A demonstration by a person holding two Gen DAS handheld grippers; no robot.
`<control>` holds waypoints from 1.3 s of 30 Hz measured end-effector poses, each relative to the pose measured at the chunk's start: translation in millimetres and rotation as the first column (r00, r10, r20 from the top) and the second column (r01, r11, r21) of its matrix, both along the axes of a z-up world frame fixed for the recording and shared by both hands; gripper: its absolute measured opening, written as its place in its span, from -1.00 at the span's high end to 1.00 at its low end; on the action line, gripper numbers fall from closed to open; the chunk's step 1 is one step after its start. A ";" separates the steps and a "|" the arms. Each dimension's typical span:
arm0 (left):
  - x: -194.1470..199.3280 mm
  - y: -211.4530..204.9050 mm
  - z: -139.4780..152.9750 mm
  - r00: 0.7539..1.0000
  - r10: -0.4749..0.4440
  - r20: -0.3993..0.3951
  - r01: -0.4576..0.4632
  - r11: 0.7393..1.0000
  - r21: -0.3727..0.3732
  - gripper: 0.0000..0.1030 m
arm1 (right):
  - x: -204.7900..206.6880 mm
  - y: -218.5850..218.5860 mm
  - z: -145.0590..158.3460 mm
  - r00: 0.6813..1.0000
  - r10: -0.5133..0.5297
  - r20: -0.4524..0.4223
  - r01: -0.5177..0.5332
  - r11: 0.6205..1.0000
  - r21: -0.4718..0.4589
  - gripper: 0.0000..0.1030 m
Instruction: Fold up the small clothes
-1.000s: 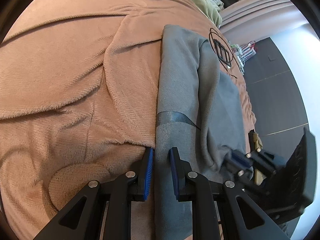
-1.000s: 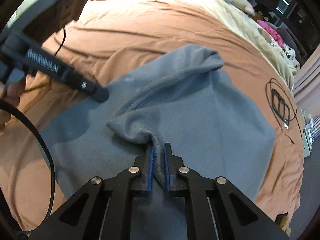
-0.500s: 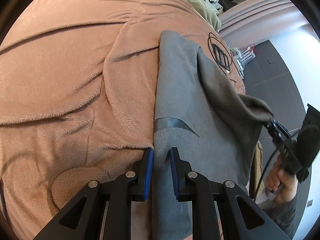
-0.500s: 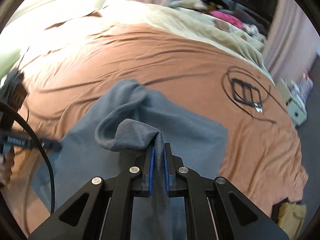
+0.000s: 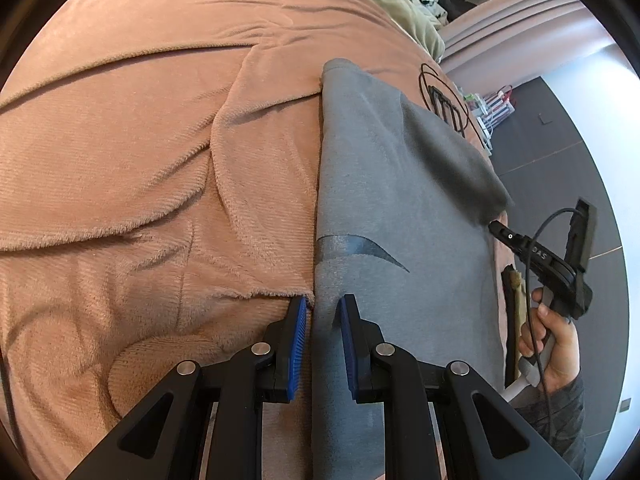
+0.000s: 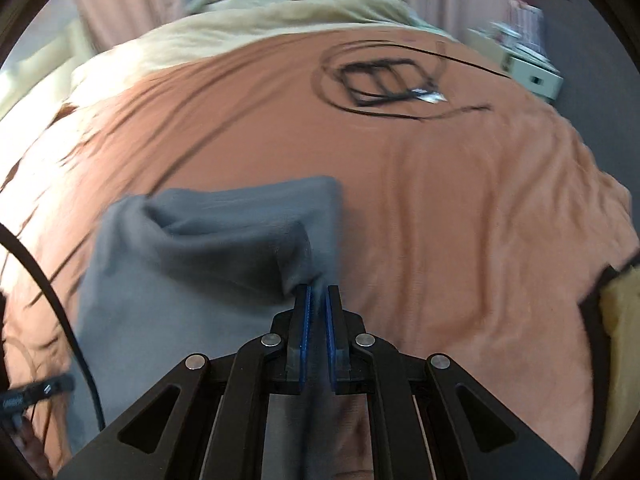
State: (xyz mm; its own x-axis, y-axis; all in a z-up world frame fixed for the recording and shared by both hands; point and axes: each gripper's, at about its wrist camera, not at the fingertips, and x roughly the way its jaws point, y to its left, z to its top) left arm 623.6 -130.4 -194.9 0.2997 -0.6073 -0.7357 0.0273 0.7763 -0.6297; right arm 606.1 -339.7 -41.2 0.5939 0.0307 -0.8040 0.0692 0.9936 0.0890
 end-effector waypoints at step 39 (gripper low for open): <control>-57.1 -16.7 -4.9 0.990 -0.066 -0.125 0.064 0.998 -0.017 0.28 | -92.6 -96.4 -82.8 0.991 0.081 -0.103 0.001 0.779 0.627 -0.13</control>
